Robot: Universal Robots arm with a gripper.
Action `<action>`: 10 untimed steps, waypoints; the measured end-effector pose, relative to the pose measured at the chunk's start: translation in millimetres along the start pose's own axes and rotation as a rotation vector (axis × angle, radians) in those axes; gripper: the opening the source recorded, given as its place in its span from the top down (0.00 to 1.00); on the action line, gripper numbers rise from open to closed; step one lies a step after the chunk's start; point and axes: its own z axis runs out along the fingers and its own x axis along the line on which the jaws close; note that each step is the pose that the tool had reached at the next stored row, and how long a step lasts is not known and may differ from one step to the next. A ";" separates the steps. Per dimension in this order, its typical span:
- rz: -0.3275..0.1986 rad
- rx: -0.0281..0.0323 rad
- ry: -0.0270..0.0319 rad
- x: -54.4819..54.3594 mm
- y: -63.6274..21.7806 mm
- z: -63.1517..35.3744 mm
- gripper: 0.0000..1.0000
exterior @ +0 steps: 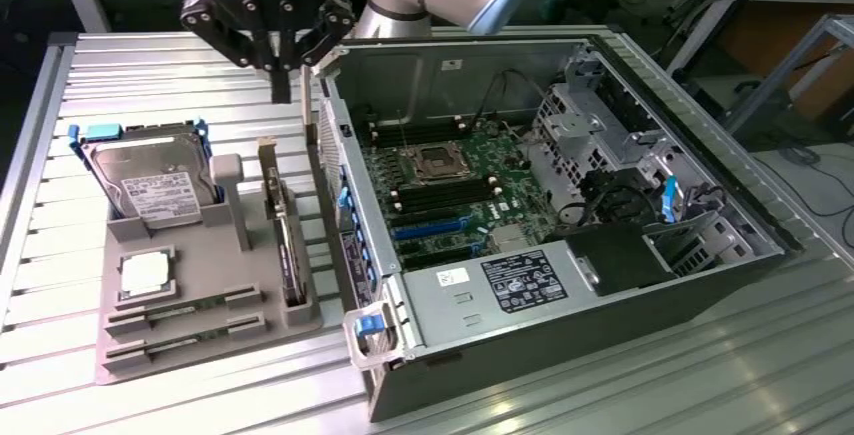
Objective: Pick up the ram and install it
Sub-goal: 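Reach for the ram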
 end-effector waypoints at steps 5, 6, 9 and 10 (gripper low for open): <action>0.000 0.0000 0.0001 44.8 -4.8 -1.4 0.89; 0.000 0.0000 -0.0001 49.5 -5.3 -1.4 0.89; 0.000 0.0002 0.0001 75.9 -8.1 -2.4 0.89; 0.000 0.0001 0.0001 85.8 -9.2 -2.6 0.89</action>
